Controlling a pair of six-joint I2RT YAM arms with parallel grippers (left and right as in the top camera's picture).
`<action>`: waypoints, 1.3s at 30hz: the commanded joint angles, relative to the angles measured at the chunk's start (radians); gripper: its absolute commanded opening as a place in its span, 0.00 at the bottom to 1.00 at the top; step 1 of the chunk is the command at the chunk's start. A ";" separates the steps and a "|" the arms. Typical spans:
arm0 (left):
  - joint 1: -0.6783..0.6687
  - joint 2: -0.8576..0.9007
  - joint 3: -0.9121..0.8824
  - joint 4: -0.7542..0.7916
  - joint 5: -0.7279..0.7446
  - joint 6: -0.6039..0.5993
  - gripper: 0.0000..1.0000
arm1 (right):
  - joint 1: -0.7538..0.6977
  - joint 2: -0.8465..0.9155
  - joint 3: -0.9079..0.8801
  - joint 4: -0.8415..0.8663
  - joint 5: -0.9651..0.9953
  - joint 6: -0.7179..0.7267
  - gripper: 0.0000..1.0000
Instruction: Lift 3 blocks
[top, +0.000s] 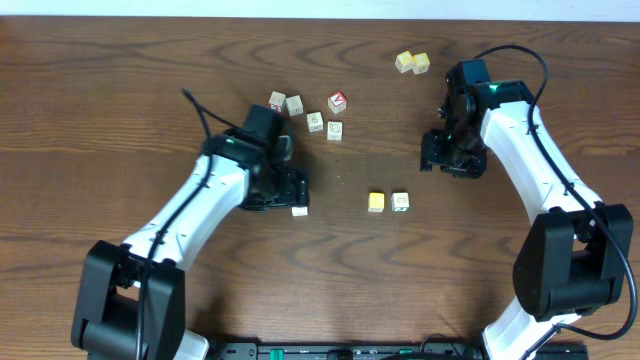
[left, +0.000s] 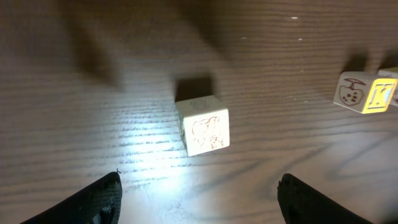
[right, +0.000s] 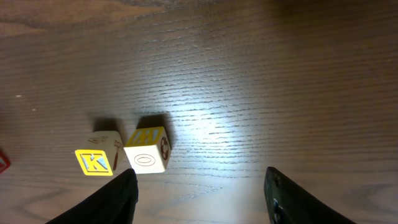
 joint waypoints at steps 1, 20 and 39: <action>-0.050 0.007 0.035 0.031 -0.142 -0.013 0.80 | 0.001 -0.008 0.002 0.003 -0.014 0.000 0.59; 0.053 0.007 0.035 -0.027 -0.221 -0.016 0.75 | 0.038 -0.008 -0.415 0.387 -0.178 0.053 0.09; 0.065 0.007 0.013 -0.048 -0.221 -0.016 0.76 | 0.163 -0.008 -0.426 0.515 -0.160 0.065 0.13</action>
